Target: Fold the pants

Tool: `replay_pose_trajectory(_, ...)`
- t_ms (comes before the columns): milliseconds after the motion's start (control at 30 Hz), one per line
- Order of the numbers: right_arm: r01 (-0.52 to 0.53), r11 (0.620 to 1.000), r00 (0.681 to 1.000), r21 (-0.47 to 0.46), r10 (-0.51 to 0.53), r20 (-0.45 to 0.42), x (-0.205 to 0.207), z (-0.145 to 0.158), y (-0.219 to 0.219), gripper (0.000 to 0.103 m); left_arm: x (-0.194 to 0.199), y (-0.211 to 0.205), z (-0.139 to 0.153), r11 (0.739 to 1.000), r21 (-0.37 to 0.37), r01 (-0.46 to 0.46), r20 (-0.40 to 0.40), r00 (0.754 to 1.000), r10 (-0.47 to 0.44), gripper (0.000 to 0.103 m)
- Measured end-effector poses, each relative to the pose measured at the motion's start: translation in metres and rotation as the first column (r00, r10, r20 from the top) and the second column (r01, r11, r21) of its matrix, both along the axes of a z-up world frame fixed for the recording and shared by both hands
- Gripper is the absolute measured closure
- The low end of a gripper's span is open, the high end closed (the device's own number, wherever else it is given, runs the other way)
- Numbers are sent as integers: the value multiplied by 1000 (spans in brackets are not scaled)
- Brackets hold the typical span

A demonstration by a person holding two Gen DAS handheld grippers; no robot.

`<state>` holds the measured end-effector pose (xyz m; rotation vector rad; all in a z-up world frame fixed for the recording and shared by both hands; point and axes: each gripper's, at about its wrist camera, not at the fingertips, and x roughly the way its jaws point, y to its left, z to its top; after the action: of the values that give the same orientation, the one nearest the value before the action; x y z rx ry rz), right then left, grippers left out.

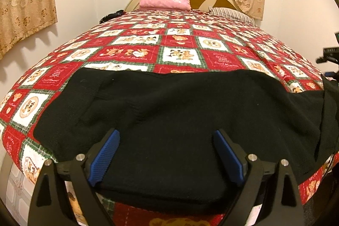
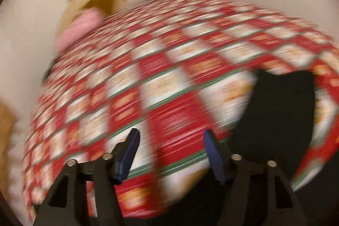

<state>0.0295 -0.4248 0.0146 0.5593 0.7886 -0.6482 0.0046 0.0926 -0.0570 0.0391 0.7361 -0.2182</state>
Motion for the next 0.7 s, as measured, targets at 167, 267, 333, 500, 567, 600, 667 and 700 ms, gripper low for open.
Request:
replay_pose_trajectory(167, 36, 996, 979, -80, -51, -197, 17, -20, -22, 38, 1, -1, 0, 1000, 4, -7, -2, 1000, 7, 9)
replay_pose_trajectory(267, 29, 990, 954, -136, -68, -293, 29, -26, -18, 38, 1, -1, -1, 1000, 9, -9, 2, 1000, 9, 9)
replay_pose_trajectory(333, 59, 991, 958, -121, -90, -271, 23, -25, -23, 39, 1, -1, -1, 1000, 7, -9, 1, 1000, 9, 9)
replay_pose_trajectory(500, 59, 993, 964, -105, -84, -252, -1, -21, -33, 81, 1, -1, -1, 1000, 9, -7, 8, 1000, 7, 8)
replay_pose_trajectory(567, 40, 998, 979, -47, -49, -200, -14, -17, -41, 92, 0, -1, -1, 1000, 9, -6, 11, 1000, 6, 8)
replay_pose_trajectory(600, 30, 999, 988, -10, -31, -153, -23, -14, -46, 96, 0, -1, -1, 1000, 9, -6, 13, 1000, 6, 8)
replay_pose_trajectory(667, 17, 999, 998, 34, -15, -64, -37, -7, -53, 97, 0, -1, -1, 1000, 9, -6, 16, 1000, 6, 8)
replay_pose_trajectory(700, 7, 999, 1000, 32, -6, -28, -44, -3, -53, 97, 0, -1, -1, 1000, 9, -6, 17, 1000, 6, 8)
